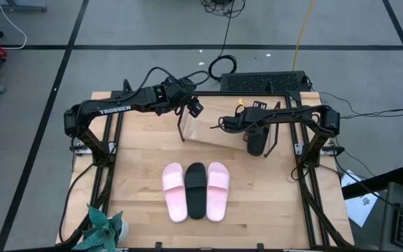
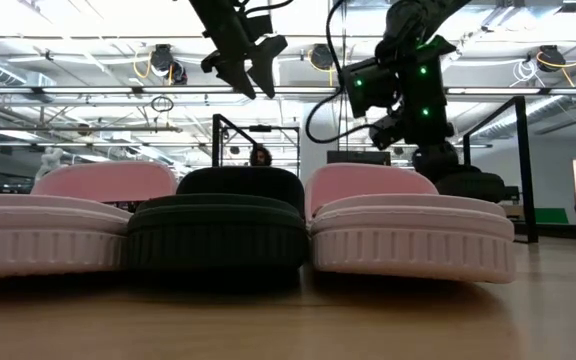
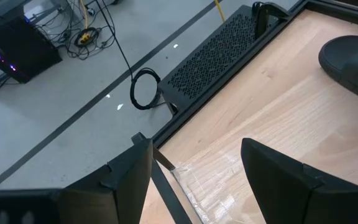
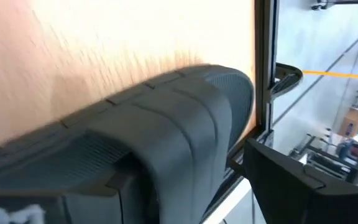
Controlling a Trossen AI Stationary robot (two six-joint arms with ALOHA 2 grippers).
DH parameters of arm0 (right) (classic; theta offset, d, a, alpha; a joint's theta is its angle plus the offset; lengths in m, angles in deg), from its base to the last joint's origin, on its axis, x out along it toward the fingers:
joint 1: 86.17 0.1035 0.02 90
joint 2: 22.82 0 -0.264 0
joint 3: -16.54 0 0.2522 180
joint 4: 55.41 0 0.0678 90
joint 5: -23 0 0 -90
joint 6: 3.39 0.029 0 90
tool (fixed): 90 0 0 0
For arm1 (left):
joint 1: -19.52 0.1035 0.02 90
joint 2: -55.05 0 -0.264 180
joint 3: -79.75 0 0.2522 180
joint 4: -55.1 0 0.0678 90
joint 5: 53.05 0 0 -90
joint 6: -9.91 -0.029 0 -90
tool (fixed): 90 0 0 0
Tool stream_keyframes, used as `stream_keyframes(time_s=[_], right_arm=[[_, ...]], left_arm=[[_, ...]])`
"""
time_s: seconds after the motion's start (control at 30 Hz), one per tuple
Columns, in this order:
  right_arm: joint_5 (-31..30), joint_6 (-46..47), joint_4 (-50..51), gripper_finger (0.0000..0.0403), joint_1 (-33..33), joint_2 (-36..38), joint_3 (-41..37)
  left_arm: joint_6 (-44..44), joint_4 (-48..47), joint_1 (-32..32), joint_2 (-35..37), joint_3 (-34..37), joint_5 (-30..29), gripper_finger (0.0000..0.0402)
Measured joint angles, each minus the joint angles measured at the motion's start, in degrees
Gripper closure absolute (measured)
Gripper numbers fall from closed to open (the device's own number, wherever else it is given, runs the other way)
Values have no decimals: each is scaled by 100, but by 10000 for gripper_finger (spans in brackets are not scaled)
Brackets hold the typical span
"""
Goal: Pick and place slides into the shelf
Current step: Put the right black slide on the shelf, then put the black slide on the shelf
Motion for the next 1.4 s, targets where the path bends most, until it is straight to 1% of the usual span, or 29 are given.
stream_keyframes(time_s=[0.17,0.3,0.47,0.53,0.63,0.7,0.8,0.9,0.93,1.03,1.13,1.2,1.27,1.33,1.4], right_arm=[[176,0,265,171,96,0,145],[233,21,925,172,228,0,299],[336,321,1972,172,455,1,569],[644,361,2009,172,558,10,662],[1674,288,1986,172,716,111,821],[2114,380,1964,172,809,133,981],[2199,686,1958,172,937,131,1175],[2229,983,1672,172,1058,166,1367],[2335,1059,1508,172,1090,168,1395],[2952,1076,655,172,1186,180,1476],[3738,1040,-477,172,1314,199,1483],[4132,1020,-1225,172,1437,197,1483],[4275,875,-1928,172,1582,197,1483],[4270,657,-2502,172,1752,197,1483],[4268,344,-2954,172,1917,197,1483]], left_arm=[[1,0,0,0,0,-1,153],[-17,0,0,0,0,-2,153],[-56,-2,0,0,0,-2,153],[-167,-4,0,0,0,-2,153],[-314,-89,-20,0,0,0,153],[-320,-258,-35,15,-2,2,153],[-421,-637,-96,94,-6,0,153],[-403,-1256,-149,273,-3,4,153],[-346,-1420,-191,336,-2,2,153],[-51,-2003,-279,651,-5,3,153],[343,-2446,-434,1010,-19,-6,153],[637,-2960,-523,1299,-3,0,153],[1010,-3200,-667,1528,-18,-7,153],[1349,-3690,-777,1733,-8,-19,153],[1688,-3985,-938,1887,-9,-24,153]])
